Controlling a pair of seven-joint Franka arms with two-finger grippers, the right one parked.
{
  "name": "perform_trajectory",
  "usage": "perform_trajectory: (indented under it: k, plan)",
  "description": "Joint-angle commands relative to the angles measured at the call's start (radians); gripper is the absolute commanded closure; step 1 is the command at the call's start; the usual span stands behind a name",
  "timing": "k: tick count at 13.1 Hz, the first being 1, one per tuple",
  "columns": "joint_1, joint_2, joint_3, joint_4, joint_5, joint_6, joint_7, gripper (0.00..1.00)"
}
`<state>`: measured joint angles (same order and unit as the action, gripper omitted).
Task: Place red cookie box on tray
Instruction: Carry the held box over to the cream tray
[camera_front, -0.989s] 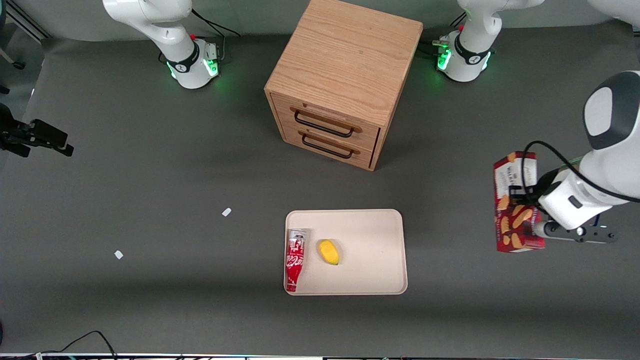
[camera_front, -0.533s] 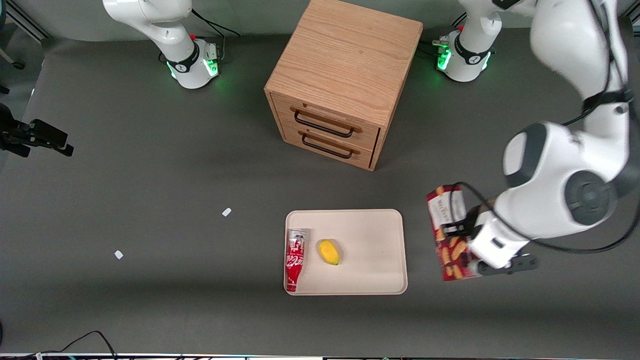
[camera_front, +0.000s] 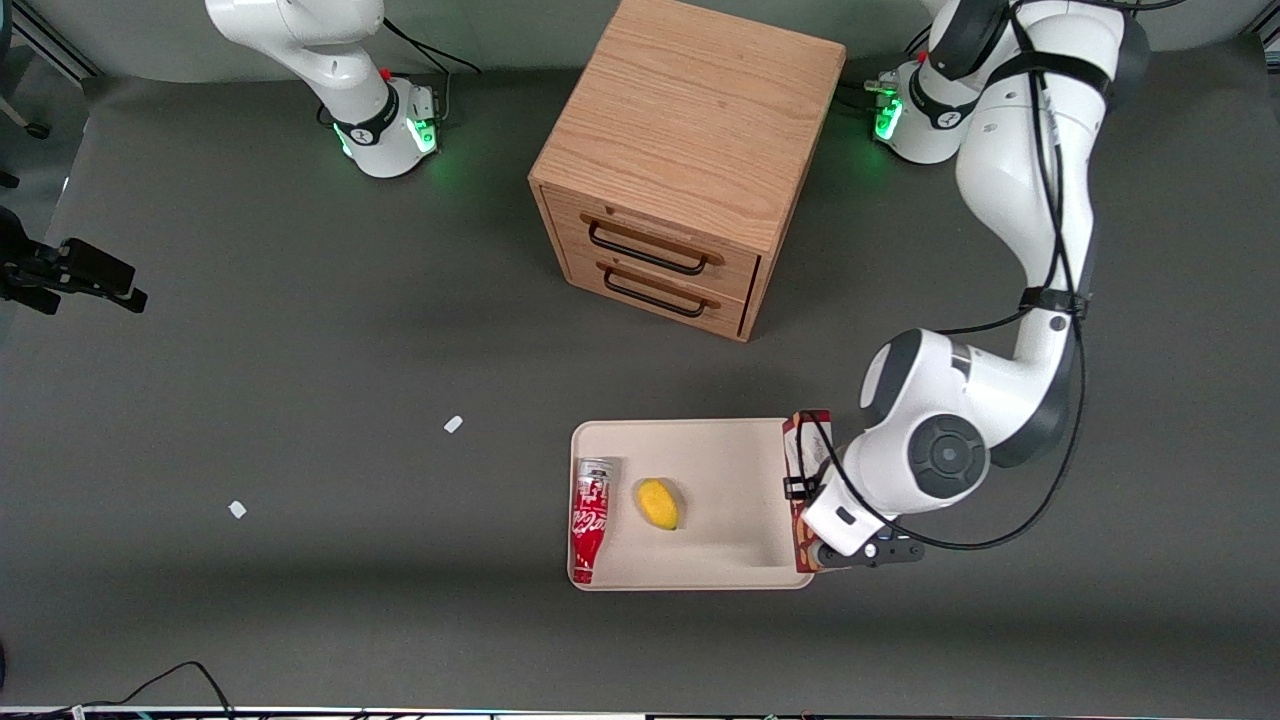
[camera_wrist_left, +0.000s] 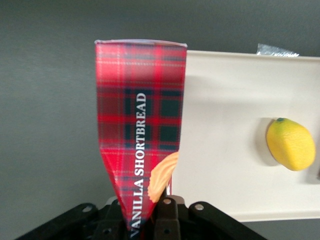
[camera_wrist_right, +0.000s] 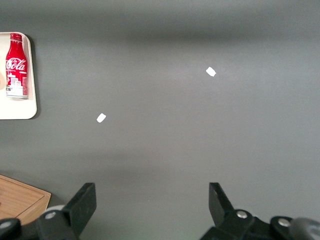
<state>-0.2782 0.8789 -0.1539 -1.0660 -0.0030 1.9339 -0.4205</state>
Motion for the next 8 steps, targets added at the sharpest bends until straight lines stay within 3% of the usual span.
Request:
perform_trajectory:
  k: [1,8]
  plan:
    - [-0.027,0.015,0.017,-0.041,0.021,0.086,-0.021,1.00]
    - [-0.039,0.055,0.019,-0.087,0.057,0.163,-0.050,1.00]
